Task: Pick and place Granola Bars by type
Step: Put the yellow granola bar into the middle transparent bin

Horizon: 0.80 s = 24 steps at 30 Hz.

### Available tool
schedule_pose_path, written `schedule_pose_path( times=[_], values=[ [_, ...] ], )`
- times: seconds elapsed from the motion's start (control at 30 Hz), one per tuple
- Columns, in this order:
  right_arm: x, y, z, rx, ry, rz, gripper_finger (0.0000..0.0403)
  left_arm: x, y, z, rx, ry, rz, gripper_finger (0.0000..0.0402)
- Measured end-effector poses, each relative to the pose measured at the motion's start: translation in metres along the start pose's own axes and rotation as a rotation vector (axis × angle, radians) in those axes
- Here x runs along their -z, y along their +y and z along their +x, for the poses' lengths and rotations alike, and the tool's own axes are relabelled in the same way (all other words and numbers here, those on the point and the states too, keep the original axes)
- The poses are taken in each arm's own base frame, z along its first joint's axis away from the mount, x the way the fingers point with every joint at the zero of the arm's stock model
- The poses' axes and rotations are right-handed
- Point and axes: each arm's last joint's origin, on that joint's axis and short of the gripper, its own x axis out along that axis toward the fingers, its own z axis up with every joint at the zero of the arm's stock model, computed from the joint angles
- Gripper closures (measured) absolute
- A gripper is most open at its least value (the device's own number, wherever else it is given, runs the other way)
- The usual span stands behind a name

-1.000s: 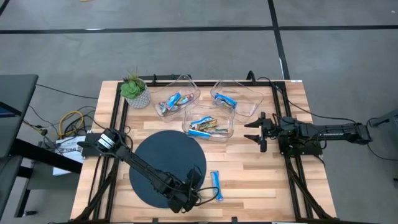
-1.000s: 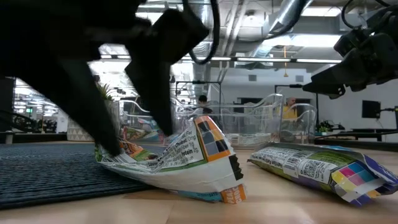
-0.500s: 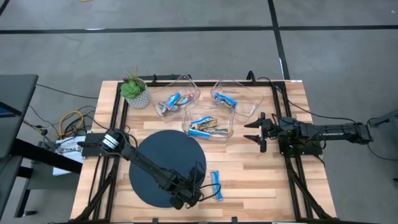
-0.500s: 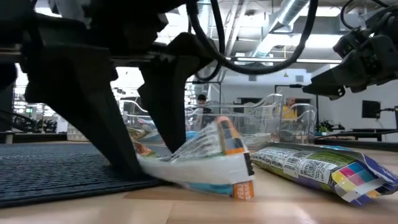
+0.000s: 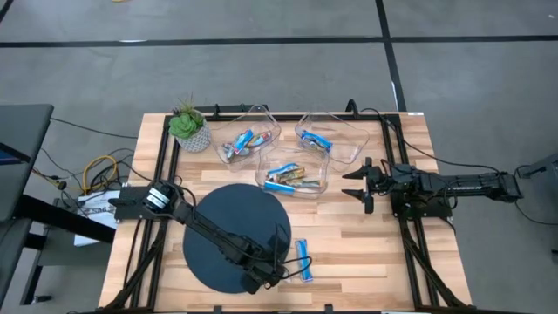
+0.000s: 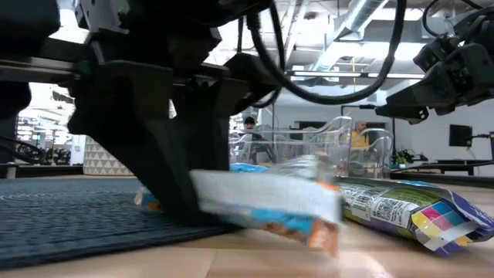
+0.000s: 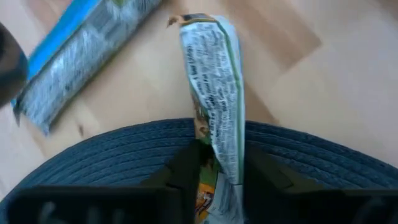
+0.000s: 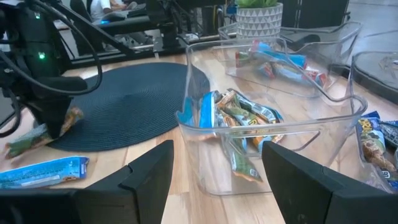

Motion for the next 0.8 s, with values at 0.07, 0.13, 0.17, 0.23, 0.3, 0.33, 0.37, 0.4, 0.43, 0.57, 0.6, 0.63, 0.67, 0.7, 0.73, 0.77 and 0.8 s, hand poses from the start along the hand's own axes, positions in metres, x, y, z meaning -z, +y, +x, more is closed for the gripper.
schedule_pose_path(
  times=[0.07,0.13,0.17,0.23,0.3,0.33,0.37,0.4,0.43,0.57,0.6,0.63,0.67,0.7,0.73,0.77,0.8],
  values=[
    [0.000,0.000,0.000,0.000,-0.002,0.000,0.0163,-0.001,0.000,0.001,0.005,-0.014,-0.002,0.0337],
    [0.000,0.000,0.000,0.000,-0.001,0.000,0.0163,-0.001,0.000,0.001,0.003,-0.018,-0.001,0.0361],
    [0.000,0.000,0.000,0.000,0.000,0.000,0.0163,-0.001,0.000,0.001,-0.001,-0.017,-0.001,0.0371],
    [0.000,0.000,0.000,0.000,0.000,0.000,0.0163,-0.001,0.000,0.001,-0.012,-0.015,-0.001,0.0387],
    [0.000,0.000,0.000,0.000,0.000,0.000,0.0163,-0.002,0.000,0.000,-0.021,-0.011,-0.002,0.0392],
    [0.000,0.000,0.000,0.000,0.000,0.000,0.0163,-0.003,0.000,0.000,-0.028,-0.006,-0.004,0.0391],
    [0.000,0.000,0.000,0.000,0.000,0.000,0.0163,-0.004,0.001,-0.001,-0.037,-0.002,-0.007,0.0387],
    [0.000,0.000,0.000,0.000,0.000,0.000,0.0163,-0.005,0.002,-0.003,-0.053,0.003,-0.009,0.0381],
    [0.000,0.000,0.000,0.000,0.000,0.000,0.0163,-0.006,0.003,-0.004,-0.070,0.009,-0.008,0.0374],
    [0.000,0.000,0.000,0.000,0.000,0.000,0.0163,-0.018,0.012,-0.025,-0.180,-0.016,-0.021,0.0359],
    [0.000,0.000,0.000,0.000,0.000,0.000,0.0163,-0.022,0.016,-0.033,-0.210,-0.037,-0.030,0.0358],
    [0.000,0.000,0.000,0.000,0.000,0.000,0.0163,-0.025,0.020,-0.040,-0.237,-0.054,-0.040,0.0359],
    [0.000,0.000,0.000,0.000,-0.001,0.000,0.0163,-0.027,0.024,-0.047,-0.260,-0.066,-0.049,0.0361],
    [0.000,0.000,0.000,0.000,-0.001,0.000,0.0163,-0.027,0.028,-0.052,-0.284,-0.067,-0.054,0.0364],
    [0.000,0.000,0.000,0.000,0.000,0.000,0.0163,-0.027,0.033,-0.057,-0.306,-0.067,-0.057,0.0367],
    [0.000,0.000,0.000,0.000,-0.001,0.000,0.0163,-0.028,0.038,-0.063,-0.332,-0.072,-0.063,0.0371],
    [0.000,0.000,0.000,0.000,-0.001,0.000,0.0163,-0.029,0.043,-0.070,-0.359,-0.082,-0.072,0.0375]
  ],
)
